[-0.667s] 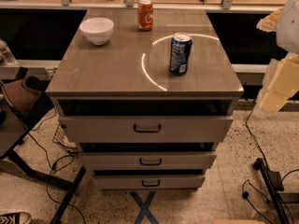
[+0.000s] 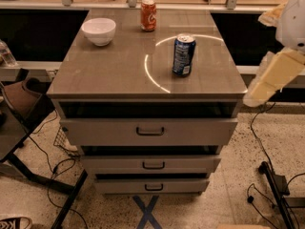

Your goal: Move pepsi can near coke can

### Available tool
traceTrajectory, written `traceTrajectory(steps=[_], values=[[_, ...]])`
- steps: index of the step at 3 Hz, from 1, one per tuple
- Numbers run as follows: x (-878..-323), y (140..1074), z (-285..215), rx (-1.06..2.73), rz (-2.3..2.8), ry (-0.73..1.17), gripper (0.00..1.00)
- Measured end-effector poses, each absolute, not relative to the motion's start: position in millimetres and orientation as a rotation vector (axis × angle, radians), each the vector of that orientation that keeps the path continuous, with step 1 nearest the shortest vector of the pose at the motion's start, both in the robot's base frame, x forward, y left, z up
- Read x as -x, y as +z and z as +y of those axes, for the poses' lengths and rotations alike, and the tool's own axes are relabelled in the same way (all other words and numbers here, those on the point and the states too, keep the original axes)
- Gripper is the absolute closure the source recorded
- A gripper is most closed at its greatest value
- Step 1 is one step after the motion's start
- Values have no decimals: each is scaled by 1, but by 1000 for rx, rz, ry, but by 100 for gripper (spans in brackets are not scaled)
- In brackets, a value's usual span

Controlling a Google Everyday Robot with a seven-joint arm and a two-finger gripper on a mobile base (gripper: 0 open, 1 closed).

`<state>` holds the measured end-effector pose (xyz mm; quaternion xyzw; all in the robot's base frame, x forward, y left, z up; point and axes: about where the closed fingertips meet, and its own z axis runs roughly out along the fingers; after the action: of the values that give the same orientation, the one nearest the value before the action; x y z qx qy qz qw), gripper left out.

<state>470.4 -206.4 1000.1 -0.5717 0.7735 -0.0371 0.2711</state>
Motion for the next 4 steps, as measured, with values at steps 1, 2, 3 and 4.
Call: traceTrajectory(steps=[1,2,3,4], values=[[-506,1001,-206,1348,2005,-17,0],[-545,988,-209,1172,1900,104,0],[-587,992,-201,1047,1731,178,0],[-633,1011,-198,912,1569,174,0]])
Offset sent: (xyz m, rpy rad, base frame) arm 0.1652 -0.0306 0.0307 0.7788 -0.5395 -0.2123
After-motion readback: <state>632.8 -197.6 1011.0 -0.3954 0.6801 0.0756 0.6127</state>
